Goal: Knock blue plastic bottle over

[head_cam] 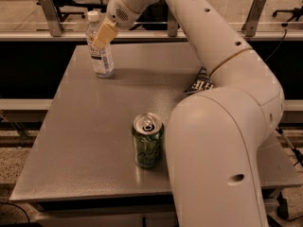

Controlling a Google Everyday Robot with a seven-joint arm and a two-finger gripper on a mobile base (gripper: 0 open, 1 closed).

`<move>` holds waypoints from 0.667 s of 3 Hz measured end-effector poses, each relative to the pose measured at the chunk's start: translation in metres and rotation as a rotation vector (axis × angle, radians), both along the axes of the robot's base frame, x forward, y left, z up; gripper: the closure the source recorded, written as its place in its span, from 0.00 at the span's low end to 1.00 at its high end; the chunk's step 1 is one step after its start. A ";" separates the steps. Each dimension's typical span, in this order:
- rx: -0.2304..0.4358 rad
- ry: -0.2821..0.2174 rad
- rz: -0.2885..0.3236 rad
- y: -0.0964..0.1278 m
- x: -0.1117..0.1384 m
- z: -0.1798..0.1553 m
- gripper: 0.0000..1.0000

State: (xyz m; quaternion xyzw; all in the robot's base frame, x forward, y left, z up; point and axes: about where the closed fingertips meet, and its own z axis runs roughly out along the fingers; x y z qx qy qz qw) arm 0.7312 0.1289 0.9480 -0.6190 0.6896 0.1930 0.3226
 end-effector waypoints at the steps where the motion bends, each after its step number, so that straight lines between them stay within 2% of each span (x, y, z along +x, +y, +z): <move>1: 0.012 -0.001 0.005 -0.006 -0.006 0.008 0.87; 2: -0.012 -0.025 0.031 -0.020 -0.017 0.023 1.00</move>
Offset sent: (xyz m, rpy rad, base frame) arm -0.0320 -0.0448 0.0503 -0.0438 -0.0622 0.0620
